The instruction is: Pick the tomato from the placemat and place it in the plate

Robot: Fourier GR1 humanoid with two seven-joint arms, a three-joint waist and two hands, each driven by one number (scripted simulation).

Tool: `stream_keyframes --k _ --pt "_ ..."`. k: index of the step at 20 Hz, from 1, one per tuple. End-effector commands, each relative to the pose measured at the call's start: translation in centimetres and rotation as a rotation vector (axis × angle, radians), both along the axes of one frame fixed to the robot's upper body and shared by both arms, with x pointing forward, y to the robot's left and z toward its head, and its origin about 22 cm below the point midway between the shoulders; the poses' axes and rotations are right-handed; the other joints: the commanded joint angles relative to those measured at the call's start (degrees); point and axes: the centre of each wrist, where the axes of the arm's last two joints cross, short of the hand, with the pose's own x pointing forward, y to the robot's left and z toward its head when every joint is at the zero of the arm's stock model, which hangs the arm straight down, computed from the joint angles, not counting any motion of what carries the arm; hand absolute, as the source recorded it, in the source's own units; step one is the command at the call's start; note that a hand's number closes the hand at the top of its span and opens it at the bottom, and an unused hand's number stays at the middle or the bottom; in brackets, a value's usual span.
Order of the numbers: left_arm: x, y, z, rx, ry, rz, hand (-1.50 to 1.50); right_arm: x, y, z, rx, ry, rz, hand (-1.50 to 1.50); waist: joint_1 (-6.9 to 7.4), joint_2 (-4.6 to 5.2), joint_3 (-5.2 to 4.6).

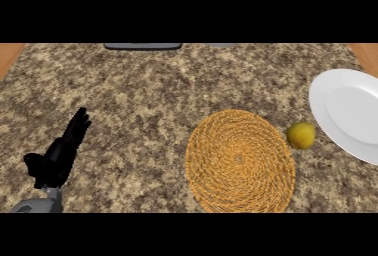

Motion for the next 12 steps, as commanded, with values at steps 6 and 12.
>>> stream_keyframes --k 6,12 --pt "1.3 -1.6 -0.5 -0.021 0.0 -0.009 0.0 8.1 2.4 -0.1 0.067 0.058 0.101 1.5 0.65 0.2 0.04" --pt "0.7 -1.1 -0.4 -0.023 0.006 0.006 0.0 13.4 7.0 -1.4 0.095 0.075 0.155 1.5 0.51 0.09 0.01"
